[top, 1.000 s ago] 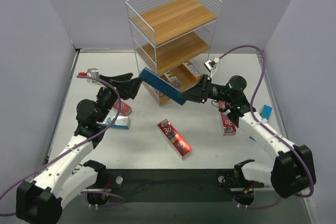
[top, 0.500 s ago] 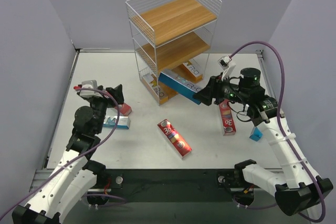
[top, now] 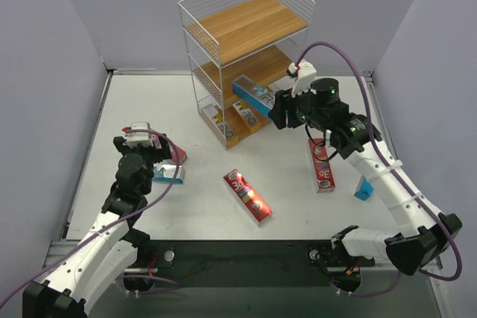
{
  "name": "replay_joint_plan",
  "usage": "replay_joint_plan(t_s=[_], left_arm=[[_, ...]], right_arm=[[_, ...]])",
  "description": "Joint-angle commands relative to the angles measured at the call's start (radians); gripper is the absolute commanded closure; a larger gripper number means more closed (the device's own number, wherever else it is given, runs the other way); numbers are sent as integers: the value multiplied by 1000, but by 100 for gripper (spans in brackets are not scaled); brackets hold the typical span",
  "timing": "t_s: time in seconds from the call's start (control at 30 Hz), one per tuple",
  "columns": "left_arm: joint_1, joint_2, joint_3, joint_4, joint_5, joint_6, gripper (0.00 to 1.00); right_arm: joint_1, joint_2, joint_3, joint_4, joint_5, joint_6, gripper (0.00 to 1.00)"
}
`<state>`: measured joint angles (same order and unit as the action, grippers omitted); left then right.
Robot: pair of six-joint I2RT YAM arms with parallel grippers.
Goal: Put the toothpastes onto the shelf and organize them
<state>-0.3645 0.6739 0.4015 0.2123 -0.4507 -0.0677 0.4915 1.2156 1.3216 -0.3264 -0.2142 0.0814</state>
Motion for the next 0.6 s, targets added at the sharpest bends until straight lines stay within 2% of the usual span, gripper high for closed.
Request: replay_joint_plan(t_s=[0.0, 0.3, 0.57], left_arm=[[6, 18, 3, 100, -16, 62, 3], [4, 13, 7, 104, 0, 97, 3], [4, -16, 0, 108, 0, 115, 3]], right_arm=[[42, 76, 68, 183, 188, -40, 88], [114, 285, 162, 384, 243, -19, 85], [159, 407, 235, 435, 274, 27, 82]])
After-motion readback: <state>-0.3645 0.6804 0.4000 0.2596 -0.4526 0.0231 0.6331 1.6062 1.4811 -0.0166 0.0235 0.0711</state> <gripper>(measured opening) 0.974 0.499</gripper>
